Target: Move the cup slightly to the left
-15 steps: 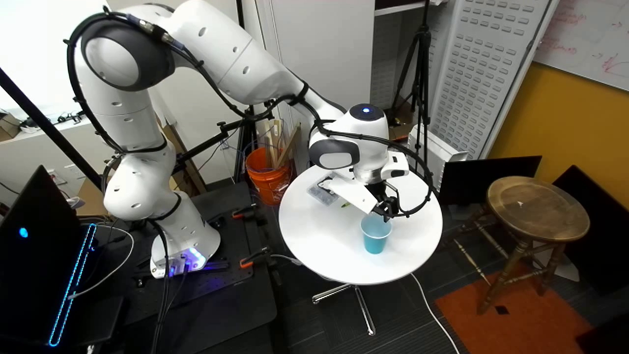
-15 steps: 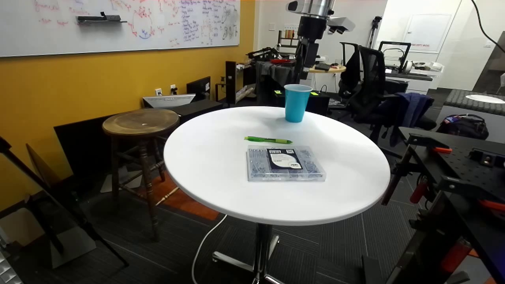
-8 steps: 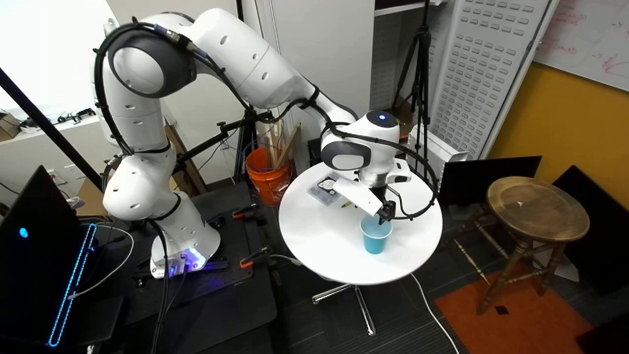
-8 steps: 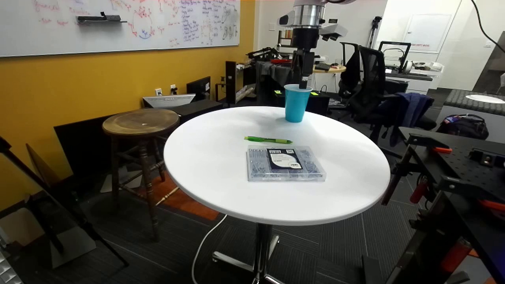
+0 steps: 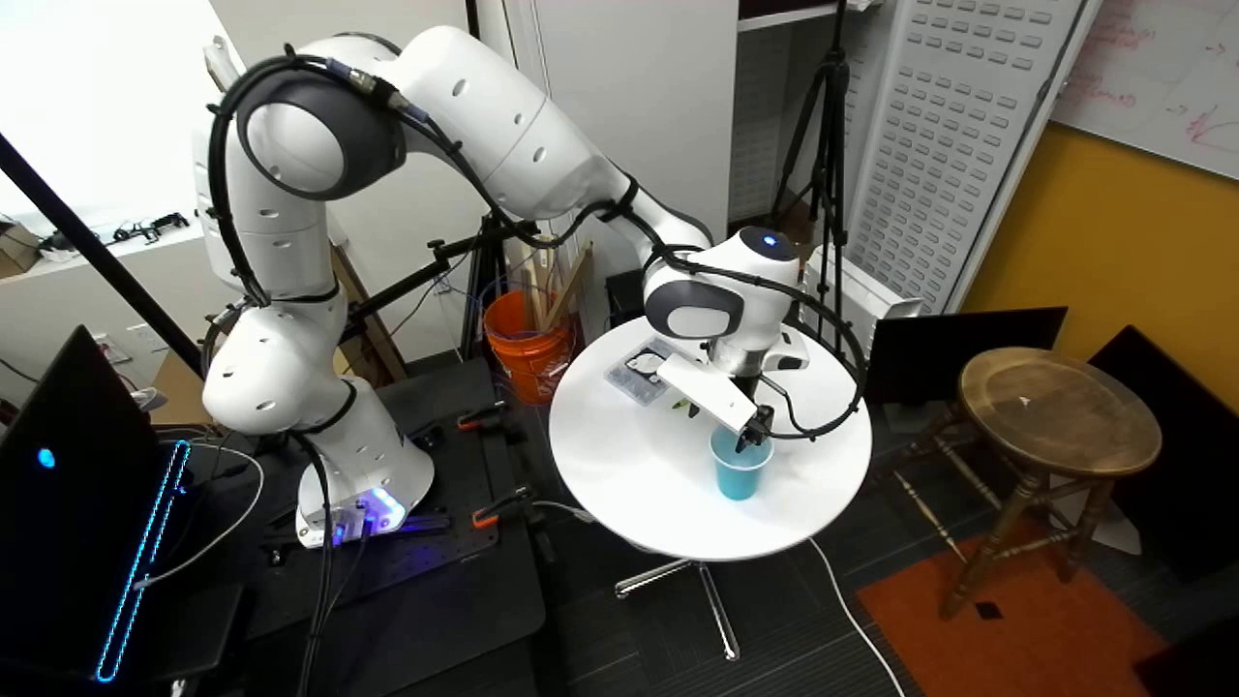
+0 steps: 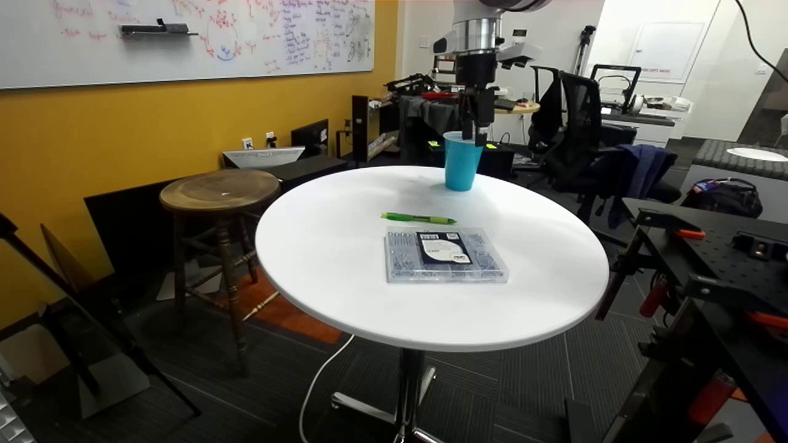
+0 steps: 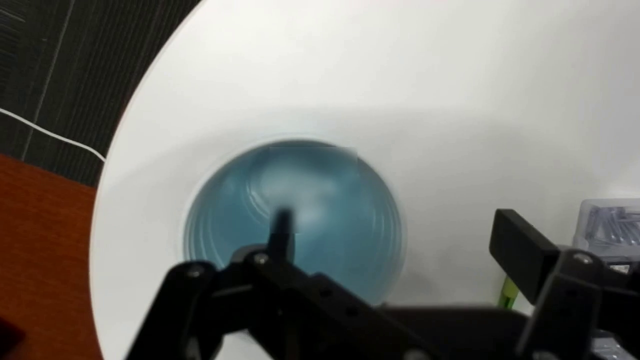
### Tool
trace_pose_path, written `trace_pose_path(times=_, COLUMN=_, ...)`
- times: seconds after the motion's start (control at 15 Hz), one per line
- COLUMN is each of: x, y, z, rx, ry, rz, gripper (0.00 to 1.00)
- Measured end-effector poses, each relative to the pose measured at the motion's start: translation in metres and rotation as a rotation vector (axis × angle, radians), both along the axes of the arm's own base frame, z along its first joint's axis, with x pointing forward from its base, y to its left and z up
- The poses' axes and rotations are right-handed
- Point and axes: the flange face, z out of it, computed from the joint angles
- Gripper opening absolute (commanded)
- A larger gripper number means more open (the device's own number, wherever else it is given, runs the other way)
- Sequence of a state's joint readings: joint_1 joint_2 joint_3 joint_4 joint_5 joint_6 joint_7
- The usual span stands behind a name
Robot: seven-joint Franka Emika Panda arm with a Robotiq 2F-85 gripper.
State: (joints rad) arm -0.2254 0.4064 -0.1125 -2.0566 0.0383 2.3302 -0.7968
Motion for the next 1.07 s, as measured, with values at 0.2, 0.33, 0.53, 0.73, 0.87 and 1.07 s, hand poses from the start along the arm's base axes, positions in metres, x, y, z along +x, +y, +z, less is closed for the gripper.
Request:
trace_pose_path(times=0.2, x=0.004, y=-0.002, z=-0.008, rx=-0.025, ry=0.017, rz=0.024, gripper=0.9)
trace_pose_path(times=0.33, x=0.007, y=-0.002, z=-0.013, rx=-0.038, ry=0.026, rz=0.034, gripper=0.66)
trace_pose_path(times=0.53, x=0.012, y=-0.002, z=-0.018, rx=-0.044, ry=0.031, rz=0.045, gripper=0.42)
trace_pose_path(times=0.73, x=0.016, y=-0.002, z=-0.02, rx=-0.046, ry=0.028, rz=0.049, gripper=0.2)
trace_pose_path(times=0.87, x=0.018, y=-0.002, z=-0.019, rx=-0.047, ry=0.024, rz=0.05, gripper=0.05)
trace_pose_path(times=1.07, x=0.021, y=-0.001, z=-0.017, rx=-0.048, ry=0.019, rz=0.052, gripper=0.0)
